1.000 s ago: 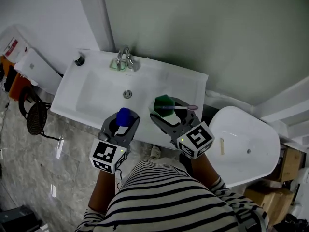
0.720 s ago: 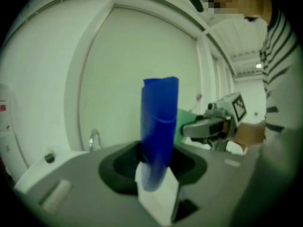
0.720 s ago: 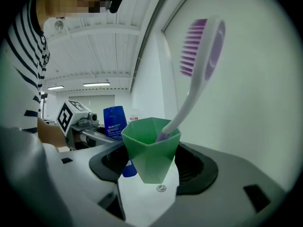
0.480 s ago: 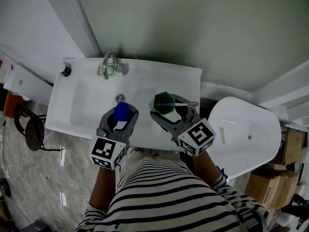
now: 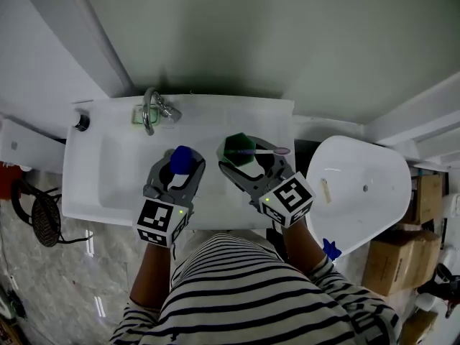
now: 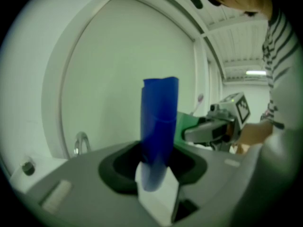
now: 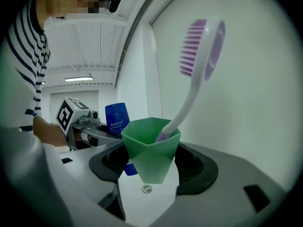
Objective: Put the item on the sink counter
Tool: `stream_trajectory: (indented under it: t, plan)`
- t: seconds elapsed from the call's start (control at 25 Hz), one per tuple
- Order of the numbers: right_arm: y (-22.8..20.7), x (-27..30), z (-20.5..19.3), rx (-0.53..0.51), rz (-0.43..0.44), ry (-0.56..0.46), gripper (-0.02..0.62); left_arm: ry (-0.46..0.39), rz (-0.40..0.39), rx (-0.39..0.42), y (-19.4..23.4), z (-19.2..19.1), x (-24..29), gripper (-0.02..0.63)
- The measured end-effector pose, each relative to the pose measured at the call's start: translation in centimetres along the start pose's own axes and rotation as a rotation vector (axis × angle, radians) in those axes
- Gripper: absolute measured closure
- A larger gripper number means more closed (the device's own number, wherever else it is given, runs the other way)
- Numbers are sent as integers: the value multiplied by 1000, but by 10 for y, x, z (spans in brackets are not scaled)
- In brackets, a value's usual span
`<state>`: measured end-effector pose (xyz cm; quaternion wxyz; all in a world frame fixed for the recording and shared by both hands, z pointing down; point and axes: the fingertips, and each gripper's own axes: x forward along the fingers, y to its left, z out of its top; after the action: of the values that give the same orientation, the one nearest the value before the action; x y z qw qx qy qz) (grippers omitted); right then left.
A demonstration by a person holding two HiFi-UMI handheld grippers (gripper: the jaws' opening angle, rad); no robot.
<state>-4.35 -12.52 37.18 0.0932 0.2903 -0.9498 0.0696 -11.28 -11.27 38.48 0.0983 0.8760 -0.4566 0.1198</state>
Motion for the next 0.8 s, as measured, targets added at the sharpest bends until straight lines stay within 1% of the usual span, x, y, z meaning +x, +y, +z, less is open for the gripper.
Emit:
stream_trajectory:
  t: [0.2,0.44,0.6,0.8]
  plan:
    - [-16,20,-10,-18,-28,25,290,2,3,-1,21,-5,15,440]
    - [-41,41,-23,-10,-59,44,290,8,6,1,40,-14,35,440]
    - [-58,54,-34,11,-75,47,290,14,14,-2,49,-21,47,440]
    - [-76,74,-55,18,-90,75,290,23,17,-13,55,-30,59,440]
